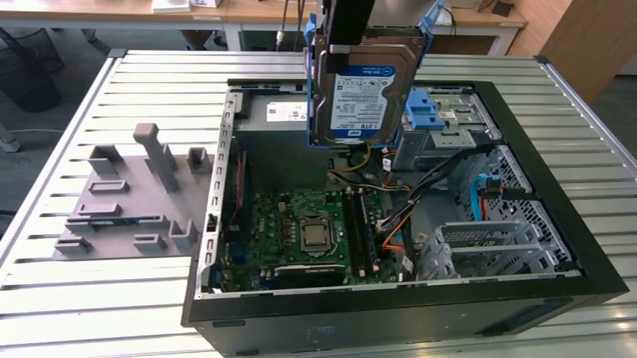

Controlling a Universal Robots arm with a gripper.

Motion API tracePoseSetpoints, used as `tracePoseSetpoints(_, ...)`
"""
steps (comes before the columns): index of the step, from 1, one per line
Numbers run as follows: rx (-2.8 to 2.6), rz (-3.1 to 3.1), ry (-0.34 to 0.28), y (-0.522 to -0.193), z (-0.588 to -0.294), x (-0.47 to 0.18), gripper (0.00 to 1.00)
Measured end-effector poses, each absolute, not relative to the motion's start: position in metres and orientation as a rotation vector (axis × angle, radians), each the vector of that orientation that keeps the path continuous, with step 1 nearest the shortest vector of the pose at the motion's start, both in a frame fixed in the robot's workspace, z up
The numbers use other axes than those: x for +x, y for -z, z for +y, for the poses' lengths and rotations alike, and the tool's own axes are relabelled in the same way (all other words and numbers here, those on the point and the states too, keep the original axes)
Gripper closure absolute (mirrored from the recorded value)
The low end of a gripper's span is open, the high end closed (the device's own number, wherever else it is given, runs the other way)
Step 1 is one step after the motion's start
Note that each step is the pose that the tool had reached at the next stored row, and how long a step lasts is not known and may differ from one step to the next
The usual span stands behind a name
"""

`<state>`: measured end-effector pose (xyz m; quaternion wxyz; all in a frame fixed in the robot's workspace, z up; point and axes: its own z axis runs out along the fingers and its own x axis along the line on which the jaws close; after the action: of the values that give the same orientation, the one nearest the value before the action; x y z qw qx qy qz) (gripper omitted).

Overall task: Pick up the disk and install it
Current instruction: 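Insert the disk into the insertion slot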

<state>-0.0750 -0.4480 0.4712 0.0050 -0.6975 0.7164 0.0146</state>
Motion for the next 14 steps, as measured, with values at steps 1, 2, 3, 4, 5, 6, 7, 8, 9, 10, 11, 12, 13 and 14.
tracePoseSetpoints(1, -2.184, 2.244, -0.046, -0.471, -0.448, -0.075, 0.64)
tracePoseSetpoints(2, -2.184, 2.244, -0.046, -0.471, -0.448, -0.075, 0.64)
tracePoseSetpoints(3, -2.184, 2.244, -0.046, -0.471, -0.448, -0.075, 0.64)
tracePoseSetpoints(4, -2.184, 2.244, -0.046, -0.471, -0.448, -0.075, 0.64)
tracePoseSetpoints(5, -2.184, 2.244, -0.046, -0.471, -0.448, -0.075, 0.64)
tracePoseSetpoints(6, -2.184, 2.244, -0.045, -0.471, -0.448, -0.075, 0.64)
tracePoseSetpoints(7, -2.185, 2.244, -0.045, -0.471, -0.448, -0.074, 0.64)
tracePoseSetpoints(8, -2.185, 2.244, -0.045, -0.471, -0.448, -0.07, 0.64)
tracePoseSetpoints(9, -2.185, 2.244, -0.045, -0.471, -0.448, -0.066, 0.64)
tracePoseSetpoints(10, -2.185, 2.244, -0.045, -0.471, -0.448, -0.062, 0.64)
tracePoseSetpoints(11, -2.185, 2.244, -0.045, -0.471, -0.448, -0.061, 0.64)
tracePoseSetpoints(12, -2.185, 2.244, -0.045, -0.47, -0.449, -0.06, 0.64)
tracePoseSetpoints(13, -2.185, 2.244, -0.045, -0.47, -0.449, -0.06, 0.64)
tracePoseSetpoints(14, -2.185, 2.244, -0.045, -0.47, -0.451, -0.06, 0.64)
